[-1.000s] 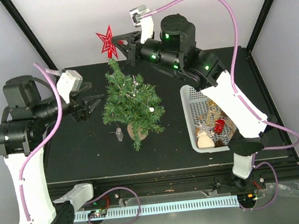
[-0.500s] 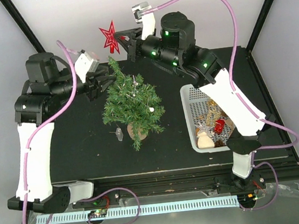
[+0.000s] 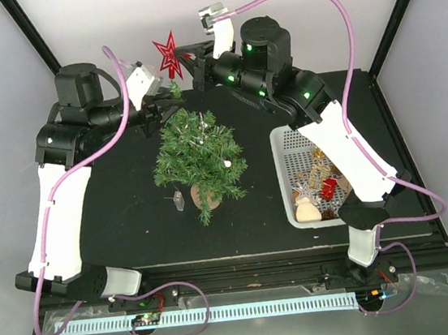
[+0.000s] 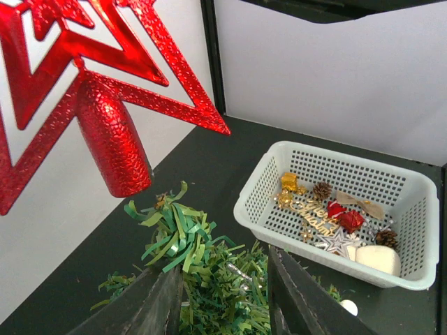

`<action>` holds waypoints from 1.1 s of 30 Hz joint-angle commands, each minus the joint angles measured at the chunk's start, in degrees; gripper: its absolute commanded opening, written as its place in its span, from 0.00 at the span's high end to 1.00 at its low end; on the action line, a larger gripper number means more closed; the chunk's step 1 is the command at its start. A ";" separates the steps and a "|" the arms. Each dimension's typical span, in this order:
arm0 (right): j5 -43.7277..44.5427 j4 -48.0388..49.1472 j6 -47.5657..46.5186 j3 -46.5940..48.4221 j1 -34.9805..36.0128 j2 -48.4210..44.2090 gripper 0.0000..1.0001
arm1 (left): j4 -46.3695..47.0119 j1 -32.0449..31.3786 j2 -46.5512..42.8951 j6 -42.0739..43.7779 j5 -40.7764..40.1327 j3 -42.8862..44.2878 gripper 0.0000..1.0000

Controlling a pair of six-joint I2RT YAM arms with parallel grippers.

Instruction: Decorate the small christmas tree

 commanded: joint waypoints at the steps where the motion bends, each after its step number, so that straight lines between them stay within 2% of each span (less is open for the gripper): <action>1: 0.62 -0.82 -1.43 1.11 -0.54 -0.26 0.99 | 1.54 -0.78 0.64 0.87 -0.95 2.42 0.66; 33: -0.68 -0.76 -0.95 -1.98 -0.87 -2.62 0.99 | 1.43 -1.63 1.79 1.33 -3.23 2.66 0.67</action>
